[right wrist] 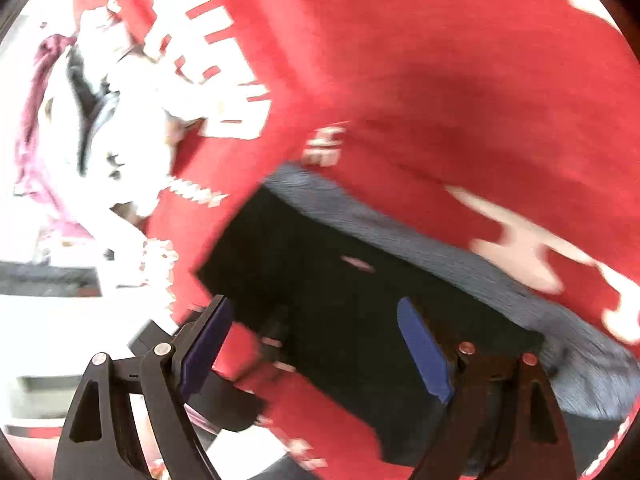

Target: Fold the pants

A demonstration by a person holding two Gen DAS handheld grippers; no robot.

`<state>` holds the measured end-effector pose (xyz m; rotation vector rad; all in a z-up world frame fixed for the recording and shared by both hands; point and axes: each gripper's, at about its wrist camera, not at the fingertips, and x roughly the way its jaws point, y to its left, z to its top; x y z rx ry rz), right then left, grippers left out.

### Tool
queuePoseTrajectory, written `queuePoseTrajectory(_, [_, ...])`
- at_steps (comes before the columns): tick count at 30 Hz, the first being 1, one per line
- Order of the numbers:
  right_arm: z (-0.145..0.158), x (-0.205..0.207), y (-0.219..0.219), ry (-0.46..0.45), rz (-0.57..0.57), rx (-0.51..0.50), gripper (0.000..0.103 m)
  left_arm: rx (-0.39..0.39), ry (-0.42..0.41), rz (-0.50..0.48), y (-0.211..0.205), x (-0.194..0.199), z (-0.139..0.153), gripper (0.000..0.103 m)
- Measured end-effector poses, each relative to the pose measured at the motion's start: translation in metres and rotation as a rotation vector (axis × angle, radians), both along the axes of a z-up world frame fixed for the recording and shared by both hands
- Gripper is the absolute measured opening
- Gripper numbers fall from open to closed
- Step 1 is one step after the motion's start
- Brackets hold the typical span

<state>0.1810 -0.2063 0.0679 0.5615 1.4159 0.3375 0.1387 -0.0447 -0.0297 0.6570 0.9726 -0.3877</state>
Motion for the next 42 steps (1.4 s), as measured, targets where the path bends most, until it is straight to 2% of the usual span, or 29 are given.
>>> queuePoseTrajectory(2, [-0.008,0.024,0.025,0.049,0.075,0.063,0.087,0.026,-0.028,-0.026,-0.001,-0.005,0.000,0.038])
queuePoseTrajectory(7, [-0.033,0.055,0.098,0.139,0.289,0.065,0.087,0.061,-0.076,-0.066,-0.005,-0.015,0.006,0.038])
queuePoseTrajectory(9, [-0.044,0.060,0.118,0.171,0.348,0.034,0.086,0.061,-0.085,-0.071,-0.004,-0.018,0.008,0.038])
queuePoseTrajectory(11, [-0.057,0.063,0.127,0.212,0.380,-0.016,0.061,0.057,-0.084,-0.075,-0.006,-0.017,0.008,0.038])
queuePoseTrajectory(12, [-0.064,0.062,0.126,0.240,0.381,-0.028,0.028,0.052,-0.076,-0.081,-0.007,-0.018,0.007,0.038])
queuePoseTrajectory(13, [-0.070,0.061,0.122,0.264,0.366,-0.027,0.020,0.052,-0.083,-0.089,-0.009,-0.020,0.009,0.038])
queuePoseTrajectory(15, [-0.070,0.056,0.107,0.245,0.305,0.010,0.018,0.045,-0.101,-0.105,-0.012,-0.022,0.015,0.038])
queuePoseTrajectory(20, [-0.039,0.020,0.060,0.130,0.204,0.119,0.018,-0.018,-0.133,-0.158,-0.030,-0.036,0.053,0.038])
queuePoseTrajectory(24, [-0.011,-0.017,0.005,0.052,0.062,0.264,0.018,-0.063,-0.183,-0.227,-0.056,-0.056,0.089,0.038])
queuePoseTrajectory(27, [0.016,-0.051,-0.037,-0.025,-0.040,0.336,0.018,-0.121,-0.194,-0.279,-0.086,-0.076,0.117,0.038])
queuePoseTrajectory(31, [0.043,-0.101,-0.093,-0.113,-0.149,0.376,0.019,-0.175,-0.211,-0.375,-0.134,-0.113,0.140,0.038])
queuePoseTrajectory(37, [0.061,-0.191,-0.180,-0.187,-0.292,0.328,0.020,-0.208,-0.180,-0.546,-0.214,-0.182,0.140,0.038])
queuePoseTrajectory(42, [0.019,-0.271,-0.243,-0.149,-0.468,0.336,0.021,-0.182,-0.122,-0.649,-0.272,-0.237,0.107,0.038])
